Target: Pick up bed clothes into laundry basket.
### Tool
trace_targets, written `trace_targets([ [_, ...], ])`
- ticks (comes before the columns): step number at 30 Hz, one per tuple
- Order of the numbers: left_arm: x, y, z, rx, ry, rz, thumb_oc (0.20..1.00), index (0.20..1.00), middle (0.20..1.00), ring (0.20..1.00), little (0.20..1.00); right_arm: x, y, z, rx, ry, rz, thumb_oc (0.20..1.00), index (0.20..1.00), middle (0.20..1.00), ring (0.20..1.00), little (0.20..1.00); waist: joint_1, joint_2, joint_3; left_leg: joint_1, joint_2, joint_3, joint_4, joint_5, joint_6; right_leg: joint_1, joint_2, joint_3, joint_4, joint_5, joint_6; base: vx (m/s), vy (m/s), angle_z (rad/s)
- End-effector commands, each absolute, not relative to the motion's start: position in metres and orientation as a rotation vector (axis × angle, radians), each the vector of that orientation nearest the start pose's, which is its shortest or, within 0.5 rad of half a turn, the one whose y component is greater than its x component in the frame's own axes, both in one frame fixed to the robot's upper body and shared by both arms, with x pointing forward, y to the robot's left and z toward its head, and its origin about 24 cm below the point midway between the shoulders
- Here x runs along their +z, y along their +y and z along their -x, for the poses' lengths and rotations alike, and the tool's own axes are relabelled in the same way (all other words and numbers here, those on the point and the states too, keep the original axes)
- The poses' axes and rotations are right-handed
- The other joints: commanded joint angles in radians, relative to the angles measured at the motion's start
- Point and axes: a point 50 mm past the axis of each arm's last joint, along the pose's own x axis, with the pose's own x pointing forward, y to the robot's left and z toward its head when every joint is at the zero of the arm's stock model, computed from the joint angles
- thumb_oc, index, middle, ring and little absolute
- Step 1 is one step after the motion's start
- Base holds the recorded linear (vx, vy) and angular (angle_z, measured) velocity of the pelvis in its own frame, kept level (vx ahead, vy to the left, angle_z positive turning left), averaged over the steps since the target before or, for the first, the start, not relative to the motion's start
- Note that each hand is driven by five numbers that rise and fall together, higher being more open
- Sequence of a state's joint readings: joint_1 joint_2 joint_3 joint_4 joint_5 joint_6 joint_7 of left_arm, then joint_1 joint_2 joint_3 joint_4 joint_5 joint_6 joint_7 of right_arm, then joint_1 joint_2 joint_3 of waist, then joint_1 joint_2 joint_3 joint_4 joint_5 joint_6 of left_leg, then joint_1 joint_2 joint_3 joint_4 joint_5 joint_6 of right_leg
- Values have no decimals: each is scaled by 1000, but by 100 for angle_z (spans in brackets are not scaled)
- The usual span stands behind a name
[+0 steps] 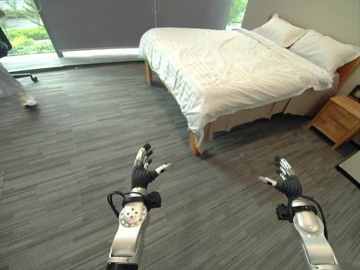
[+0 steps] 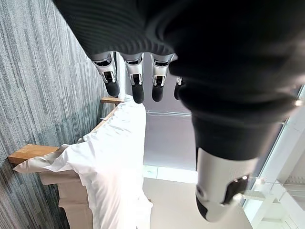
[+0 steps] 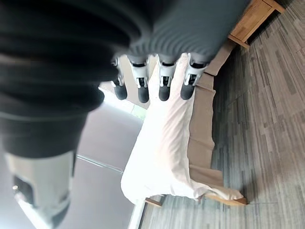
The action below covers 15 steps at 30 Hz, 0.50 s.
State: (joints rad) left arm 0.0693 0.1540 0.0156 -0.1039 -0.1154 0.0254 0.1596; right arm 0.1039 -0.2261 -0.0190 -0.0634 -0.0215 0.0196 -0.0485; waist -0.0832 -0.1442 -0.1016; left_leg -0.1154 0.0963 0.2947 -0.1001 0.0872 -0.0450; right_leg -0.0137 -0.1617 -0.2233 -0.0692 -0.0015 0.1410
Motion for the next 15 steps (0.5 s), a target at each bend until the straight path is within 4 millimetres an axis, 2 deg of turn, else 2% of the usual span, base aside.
trace_targets([
  [1,68,194,-242,211,-132,20,1000,1000,1000,1000,1000,65,-196,-253,-82,-105,281,1000,1000,1000,1000,1000,6,50,-46,109,77,34,13,-71,-81,-43,10,2,-18,55,2,-36,-9,-10],
  [6,60,196,-234,220,-95,22,1000,1000,1000,1000,1000,59,-181,-261,-30,-94,356,1000,1000,1000,1000,1000,6,62,-36,123,75,39,13,-71,-81,-33,11,13,-18,55,-2,-20,1,-6],
  [15,51,195,-227,242,-59,30,1000,1000,1000,1000,1000,55,-189,-252,-89,-82,457,1000,1000,1000,1000,1000,4,73,-22,129,79,41,13,-70,-80,-25,11,10,-18,52,-10,-1,-3,-1],
])
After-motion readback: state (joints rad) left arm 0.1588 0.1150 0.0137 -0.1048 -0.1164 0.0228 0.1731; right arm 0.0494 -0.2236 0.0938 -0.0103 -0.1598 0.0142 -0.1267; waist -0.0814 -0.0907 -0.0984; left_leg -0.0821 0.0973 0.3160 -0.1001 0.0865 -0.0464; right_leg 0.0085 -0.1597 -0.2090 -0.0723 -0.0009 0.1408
